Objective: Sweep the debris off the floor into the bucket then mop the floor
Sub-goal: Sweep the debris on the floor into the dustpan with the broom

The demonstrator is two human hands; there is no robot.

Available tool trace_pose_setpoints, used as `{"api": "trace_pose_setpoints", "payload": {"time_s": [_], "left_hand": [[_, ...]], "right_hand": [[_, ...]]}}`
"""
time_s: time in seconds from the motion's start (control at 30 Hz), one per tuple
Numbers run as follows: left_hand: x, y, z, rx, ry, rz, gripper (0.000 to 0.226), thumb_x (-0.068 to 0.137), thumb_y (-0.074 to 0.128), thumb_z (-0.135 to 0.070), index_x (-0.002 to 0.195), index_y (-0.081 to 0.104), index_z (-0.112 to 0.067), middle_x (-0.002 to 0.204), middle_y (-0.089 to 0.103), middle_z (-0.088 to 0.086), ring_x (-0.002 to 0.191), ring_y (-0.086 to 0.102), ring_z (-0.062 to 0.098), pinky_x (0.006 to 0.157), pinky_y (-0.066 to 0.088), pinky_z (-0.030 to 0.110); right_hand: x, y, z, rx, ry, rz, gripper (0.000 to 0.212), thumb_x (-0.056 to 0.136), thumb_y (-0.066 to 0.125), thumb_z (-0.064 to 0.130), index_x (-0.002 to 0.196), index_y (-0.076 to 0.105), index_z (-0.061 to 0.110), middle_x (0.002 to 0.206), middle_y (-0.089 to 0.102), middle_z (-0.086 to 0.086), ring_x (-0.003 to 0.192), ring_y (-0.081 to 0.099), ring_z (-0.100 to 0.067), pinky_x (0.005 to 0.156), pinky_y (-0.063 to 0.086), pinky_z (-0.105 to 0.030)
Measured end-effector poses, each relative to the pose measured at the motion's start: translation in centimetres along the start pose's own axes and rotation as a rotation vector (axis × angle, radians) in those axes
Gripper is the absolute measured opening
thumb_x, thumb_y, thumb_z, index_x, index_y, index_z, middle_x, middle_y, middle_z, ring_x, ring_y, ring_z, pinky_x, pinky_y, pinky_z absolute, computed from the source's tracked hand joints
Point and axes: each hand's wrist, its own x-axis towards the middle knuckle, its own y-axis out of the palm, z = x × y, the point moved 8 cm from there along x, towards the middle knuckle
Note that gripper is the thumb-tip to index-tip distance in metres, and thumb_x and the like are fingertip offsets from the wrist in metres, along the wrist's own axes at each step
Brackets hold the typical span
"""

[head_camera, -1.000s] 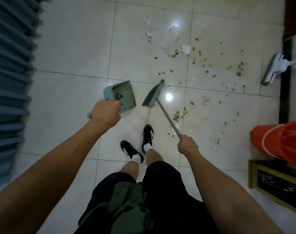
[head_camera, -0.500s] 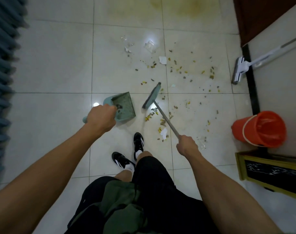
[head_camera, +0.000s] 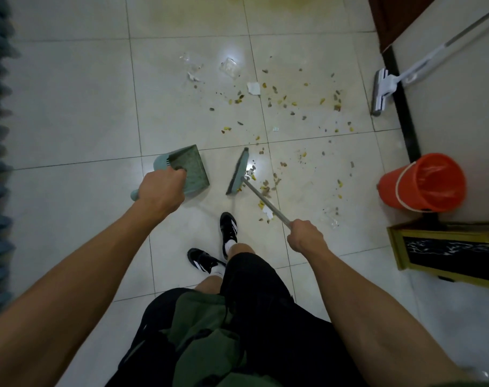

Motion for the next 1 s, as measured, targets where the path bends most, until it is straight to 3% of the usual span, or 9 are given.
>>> {"api": "trace_pose_setpoints", "payload": {"time_s": [0.23, 0.4, 0.63, 0.77, 1.0], "left_hand": [[0.3, -0.2, -1.3, 0.047, 0.062, -0.018, 0.013, 0.088, 0.060, -0.016, 0.100, 0.061, -0.019, 0.066, 0.041, -0.004, 0.053, 0.044, 0.014, 0.057, 0.038, 0.031], [0.2, -0.4, -1.0, 0.031, 0.071, -0.018, 0.018, 0.088, 0.062, -0.021, 0.106, 0.063, -0.022, 0.083, 0.060, -0.001, 0.065, 0.058, 0.017, 0.057, 0.046, 0.030], [0.3, -1.3, 0.3, 0.020, 0.045, -0.017, 0.017, 0.087, 0.064, -0.023, 0.104, 0.062, -0.022, 0.078, 0.052, -0.004, 0.060, 0.052, 0.013, 0.055, 0.043, 0.030], [1.2, -2.2, 2.0, 0.041, 0.026, -0.006, 0.020, 0.089, 0.062, -0.019, 0.109, 0.060, -0.021, 0.080, 0.054, -0.002, 0.062, 0.054, 0.015, 0.058, 0.049, 0.031], [6.1, -4.3, 6.6, 0.073, -0.068, 0.034, 0.023, 0.092, 0.058, -0.018, 0.115, 0.059, -0.019, 0.093, 0.067, 0.005, 0.070, 0.063, 0.021, 0.071, 0.060, 0.039]], "right_hand": [[-1.6, 1.4, -5.0, 0.044, 0.123, -0.012, 0.026, 0.092, 0.051, 0.015, 0.115, 0.060, 0.009, 0.101, 0.062, -0.008, 0.077, 0.056, -0.023, 0.068, 0.049, -0.031], [-2.1, 0.5, -4.7, 0.084, 0.117, -0.049, 0.026, 0.092, 0.050, 0.014, 0.115, 0.059, 0.009, 0.089, 0.055, -0.004, 0.076, 0.057, -0.023, 0.064, 0.046, -0.030], [-0.2, -2.8, 0.5, 0.087, 0.006, -0.088, 0.029, 0.093, 0.048, 0.016, 0.120, 0.058, 0.010, 0.110, 0.063, -0.010, 0.083, 0.058, -0.026, 0.066, 0.045, -0.031], [1.7, -4.1, 4.2, 0.070, -0.079, -0.093, 0.035, 0.094, 0.047, 0.014, 0.128, 0.056, 0.013, 0.111, 0.063, -0.010, 0.094, 0.064, -0.028, 0.068, 0.047, -0.030], [7.7, -8.8, 12.0, 0.053, -0.178, -0.118, 0.036, 0.094, 0.048, 0.008, 0.129, 0.055, 0.013, 0.107, 0.064, -0.012, 0.090, 0.065, -0.030, 0.071, 0.055, -0.035]]}}
